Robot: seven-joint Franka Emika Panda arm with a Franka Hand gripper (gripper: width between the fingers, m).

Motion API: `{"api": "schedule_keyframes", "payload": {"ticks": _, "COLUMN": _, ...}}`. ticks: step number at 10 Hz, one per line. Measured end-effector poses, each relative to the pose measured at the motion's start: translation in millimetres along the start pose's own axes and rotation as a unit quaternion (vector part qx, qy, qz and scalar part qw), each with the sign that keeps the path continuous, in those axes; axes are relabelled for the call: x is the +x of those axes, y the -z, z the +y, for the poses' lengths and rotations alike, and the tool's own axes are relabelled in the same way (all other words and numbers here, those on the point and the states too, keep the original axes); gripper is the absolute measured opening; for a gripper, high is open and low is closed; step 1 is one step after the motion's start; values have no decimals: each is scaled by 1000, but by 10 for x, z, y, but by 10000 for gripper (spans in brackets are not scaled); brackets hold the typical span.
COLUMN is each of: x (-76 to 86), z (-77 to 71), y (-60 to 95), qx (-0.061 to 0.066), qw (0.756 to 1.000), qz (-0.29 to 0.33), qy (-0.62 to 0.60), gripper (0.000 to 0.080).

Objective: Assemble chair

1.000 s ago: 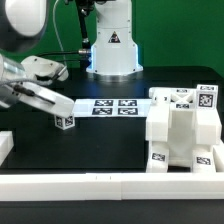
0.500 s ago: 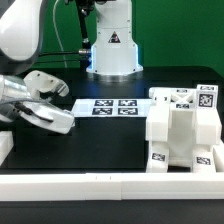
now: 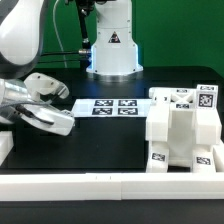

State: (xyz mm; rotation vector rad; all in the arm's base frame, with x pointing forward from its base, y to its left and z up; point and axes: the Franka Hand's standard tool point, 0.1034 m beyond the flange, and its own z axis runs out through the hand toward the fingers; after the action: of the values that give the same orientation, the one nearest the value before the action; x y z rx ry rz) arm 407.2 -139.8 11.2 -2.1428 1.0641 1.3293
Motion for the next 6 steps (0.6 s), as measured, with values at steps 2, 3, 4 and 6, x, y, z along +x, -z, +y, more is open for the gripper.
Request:
{"api": "schedule_keyframes", "payload": {"ticks": 2, "x": 41, "z": 6, "y": -5, "qx": 32, "qw": 999, "qz": -18, "qy": -23, "gripper": 649}}
{"api": "schedule_keyframes", "payload": {"ticks": 3, "x": 44, "z": 12, "y": -12, "qx": 32, "qw": 999, "qz": -19, "qy": -24, "gripper": 649}}
{"api": "schedule_keyframes", "payload": {"ticks": 4, "x": 56, "z": 29, "y": -17, "qx": 33, "qw": 999, "qz": -20, "qy": -27, "gripper": 649}}
{"api": "schedule_keyframes", "payload": {"ticks": 6, "x": 60, "z": -12, "y": -32, "qx": 28, "qw": 999, "qz": -15, "qy": -31, "gripper": 649}}
